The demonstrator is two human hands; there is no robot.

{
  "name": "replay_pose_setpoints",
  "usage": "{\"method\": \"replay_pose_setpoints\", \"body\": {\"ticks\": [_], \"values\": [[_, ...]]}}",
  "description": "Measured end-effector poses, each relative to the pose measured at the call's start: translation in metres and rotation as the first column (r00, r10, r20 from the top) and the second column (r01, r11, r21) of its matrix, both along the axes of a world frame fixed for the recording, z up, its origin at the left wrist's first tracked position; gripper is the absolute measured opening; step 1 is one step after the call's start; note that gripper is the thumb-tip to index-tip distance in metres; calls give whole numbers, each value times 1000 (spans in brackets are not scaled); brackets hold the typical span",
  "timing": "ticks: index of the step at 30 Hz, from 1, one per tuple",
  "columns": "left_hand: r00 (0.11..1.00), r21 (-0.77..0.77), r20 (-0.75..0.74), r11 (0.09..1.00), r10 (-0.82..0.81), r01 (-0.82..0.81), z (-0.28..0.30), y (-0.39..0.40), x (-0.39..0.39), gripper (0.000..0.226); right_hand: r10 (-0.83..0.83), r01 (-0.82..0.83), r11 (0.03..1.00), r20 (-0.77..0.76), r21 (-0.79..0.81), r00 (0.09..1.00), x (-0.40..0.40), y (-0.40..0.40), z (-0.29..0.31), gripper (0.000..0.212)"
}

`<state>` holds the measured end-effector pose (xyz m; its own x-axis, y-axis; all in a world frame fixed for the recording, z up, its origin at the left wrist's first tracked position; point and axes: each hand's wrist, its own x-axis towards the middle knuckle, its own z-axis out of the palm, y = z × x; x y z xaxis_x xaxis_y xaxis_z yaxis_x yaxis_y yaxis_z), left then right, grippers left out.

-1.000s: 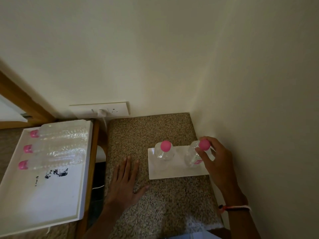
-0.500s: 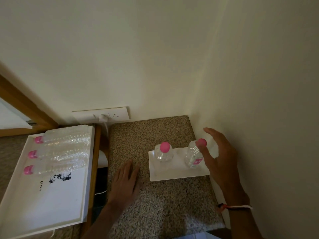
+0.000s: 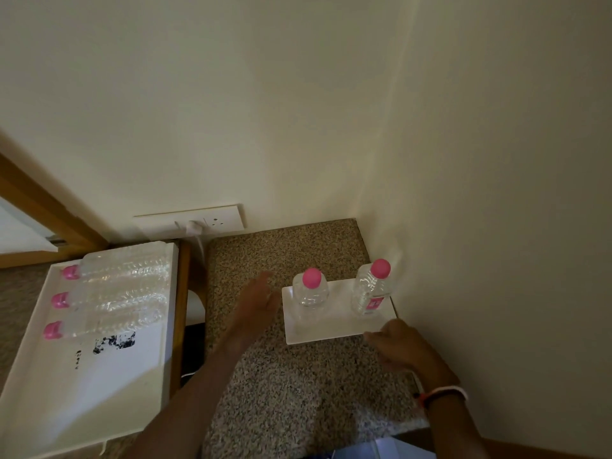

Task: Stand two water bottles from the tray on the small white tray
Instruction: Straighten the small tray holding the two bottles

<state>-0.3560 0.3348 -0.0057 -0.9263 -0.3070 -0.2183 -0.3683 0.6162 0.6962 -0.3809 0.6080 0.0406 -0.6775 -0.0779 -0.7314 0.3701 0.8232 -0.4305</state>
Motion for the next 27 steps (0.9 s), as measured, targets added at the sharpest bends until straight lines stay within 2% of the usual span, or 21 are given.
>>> {"method": "replay_pose_setpoints", "body": {"ticks": [2,3,5,6,10,12,15,18,20,24,27], "values": [[998,107,61,994,1,-8,4,3,-9,40,-194,193,978,2,-73,981,6,0,-20,38],[995,166,96,986,12,-28,5,4,-11,38,-342,340,928,15,-153,940,10,-2,-29,39],[984,244,172,966,44,-86,6,5,-16,34,-625,609,727,63,-318,778,18,-8,-41,32],[977,277,205,954,58,-114,5,6,-17,33,-713,683,628,74,-374,697,21,-11,-45,31],[971,365,233,921,52,-137,1,7,-16,34,-858,780,339,168,-526,485,28,-23,-54,37],[975,368,218,921,50,-130,-1,7,-15,34,-886,794,237,212,-560,413,26,-27,-54,39],[973,357,218,923,71,-147,-2,7,-15,37,-907,799,137,250,-586,338,22,-31,-57,38],[974,363,215,921,66,-143,1,7,-12,40,-912,793,95,267,-601,312,22,-33,-61,40],[978,357,202,925,58,-128,1,6,-11,42,-911,781,108,253,-615,325,22,-33,-62,42],[980,305,180,943,81,-134,2,3,-8,43,-900,761,214,179,-613,398,19,-35,-57,47],[975,317,195,934,108,-167,0,-2,-1,41,-879,759,299,143,-579,456,17,-34,-55,40]]}}
